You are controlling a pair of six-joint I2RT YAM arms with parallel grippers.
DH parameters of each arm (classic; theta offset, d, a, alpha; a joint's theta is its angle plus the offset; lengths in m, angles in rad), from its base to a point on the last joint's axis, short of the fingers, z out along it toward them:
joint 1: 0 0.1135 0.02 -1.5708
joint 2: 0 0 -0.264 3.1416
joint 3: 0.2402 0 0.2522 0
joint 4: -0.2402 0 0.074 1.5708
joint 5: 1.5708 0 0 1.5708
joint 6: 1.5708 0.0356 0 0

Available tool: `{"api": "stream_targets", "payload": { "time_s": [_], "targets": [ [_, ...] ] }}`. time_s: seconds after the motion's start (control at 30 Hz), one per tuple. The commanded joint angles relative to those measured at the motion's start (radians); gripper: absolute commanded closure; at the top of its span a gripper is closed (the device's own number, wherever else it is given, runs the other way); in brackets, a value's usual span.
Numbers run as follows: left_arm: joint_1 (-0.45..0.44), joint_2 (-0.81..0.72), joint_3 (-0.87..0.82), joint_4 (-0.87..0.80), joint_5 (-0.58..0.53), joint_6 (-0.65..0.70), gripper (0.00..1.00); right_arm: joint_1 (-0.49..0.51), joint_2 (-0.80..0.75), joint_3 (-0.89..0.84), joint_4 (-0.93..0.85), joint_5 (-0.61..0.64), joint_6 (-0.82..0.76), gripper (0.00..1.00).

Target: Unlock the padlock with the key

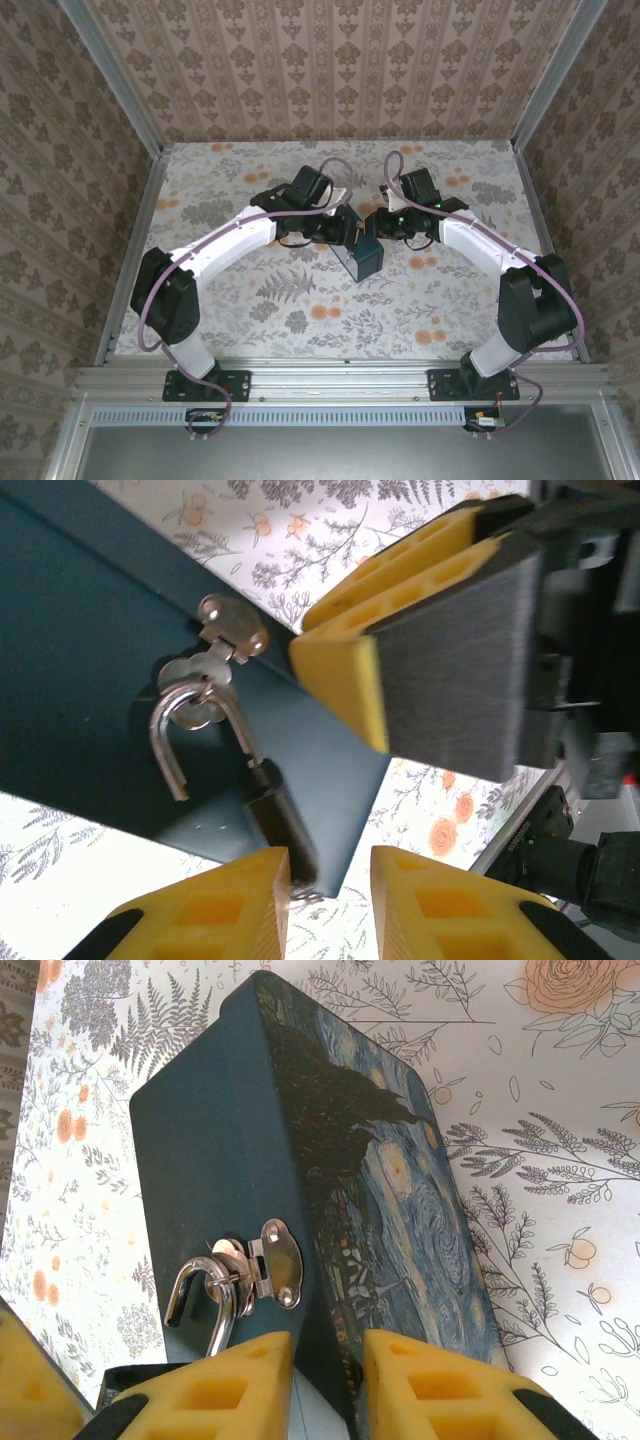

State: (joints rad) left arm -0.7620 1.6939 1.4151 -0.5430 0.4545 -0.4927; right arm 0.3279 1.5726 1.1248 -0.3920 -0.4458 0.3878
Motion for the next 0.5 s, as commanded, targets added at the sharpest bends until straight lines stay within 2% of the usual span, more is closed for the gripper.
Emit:
{"api": "stream_targets", "payload": {
  "time_s": [0.0,0.2,0.47],
  "targets": [
    [-0.017,0.023,0.035,-0.055,-0.047,0.030,0.72,0.001,0.015,-0.021,0.036,-0.017,0.039,0.74],
    [-0.029,0.043,0.030,-0.044,-0.048,0.011,0.70,0.001,0.024,-0.039,0.056,-0.027,0.051,0.74],
    [-0.004,-0.055,0.000,-0.058,-0.091,-0.009,0.57,-0.005,0.026,-0.032,0.052,-0.031,0.048,0.74]
  ]
}}
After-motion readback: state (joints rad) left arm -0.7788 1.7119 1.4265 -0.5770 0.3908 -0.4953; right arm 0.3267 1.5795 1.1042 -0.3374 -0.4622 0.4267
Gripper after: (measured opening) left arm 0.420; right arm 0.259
